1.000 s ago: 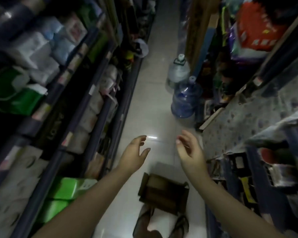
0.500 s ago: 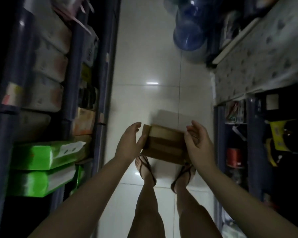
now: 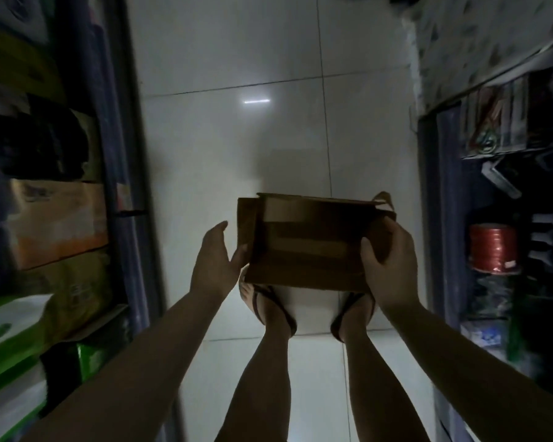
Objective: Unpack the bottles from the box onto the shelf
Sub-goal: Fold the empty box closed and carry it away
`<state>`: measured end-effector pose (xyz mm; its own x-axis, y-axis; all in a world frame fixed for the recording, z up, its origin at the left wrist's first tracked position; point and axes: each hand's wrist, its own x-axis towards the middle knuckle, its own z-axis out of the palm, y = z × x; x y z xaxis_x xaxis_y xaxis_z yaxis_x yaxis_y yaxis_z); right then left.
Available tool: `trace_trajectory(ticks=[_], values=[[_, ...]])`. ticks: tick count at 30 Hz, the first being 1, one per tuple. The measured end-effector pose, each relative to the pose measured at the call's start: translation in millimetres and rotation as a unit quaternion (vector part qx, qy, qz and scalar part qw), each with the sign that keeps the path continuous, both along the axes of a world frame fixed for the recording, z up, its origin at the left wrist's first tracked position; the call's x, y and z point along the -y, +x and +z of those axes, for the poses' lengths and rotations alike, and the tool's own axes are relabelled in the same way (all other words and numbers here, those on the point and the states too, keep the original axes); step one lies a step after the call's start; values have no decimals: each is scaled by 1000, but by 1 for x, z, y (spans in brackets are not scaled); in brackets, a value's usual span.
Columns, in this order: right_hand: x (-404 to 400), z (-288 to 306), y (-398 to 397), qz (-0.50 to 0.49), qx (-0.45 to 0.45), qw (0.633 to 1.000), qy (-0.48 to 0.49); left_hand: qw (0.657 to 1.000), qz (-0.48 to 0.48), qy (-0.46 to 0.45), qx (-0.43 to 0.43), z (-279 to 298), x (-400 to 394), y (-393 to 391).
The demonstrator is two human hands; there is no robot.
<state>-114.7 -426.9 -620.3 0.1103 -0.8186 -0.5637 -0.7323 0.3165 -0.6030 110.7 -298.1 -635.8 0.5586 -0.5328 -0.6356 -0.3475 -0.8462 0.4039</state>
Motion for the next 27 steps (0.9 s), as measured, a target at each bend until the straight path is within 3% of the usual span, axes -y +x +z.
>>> trace_trajectory(ticks=[7, 11, 19, 27], values=[[10, -85, -24, -6, -81, 995, -55, 999, 5, 30, -15, -75, -5, 8], [14, -108, -37, -38, -111, 993, -27, 999, 18, 19, -28, -92, -6, 1], [2, -113, -41, -32, 34, 998, 43, 994, 67, -27, -84, -97, -4, -22], [3, -122, -26, -36, 66, 992, 97, 989, 66, -19, -129, -109, 11, -32]])
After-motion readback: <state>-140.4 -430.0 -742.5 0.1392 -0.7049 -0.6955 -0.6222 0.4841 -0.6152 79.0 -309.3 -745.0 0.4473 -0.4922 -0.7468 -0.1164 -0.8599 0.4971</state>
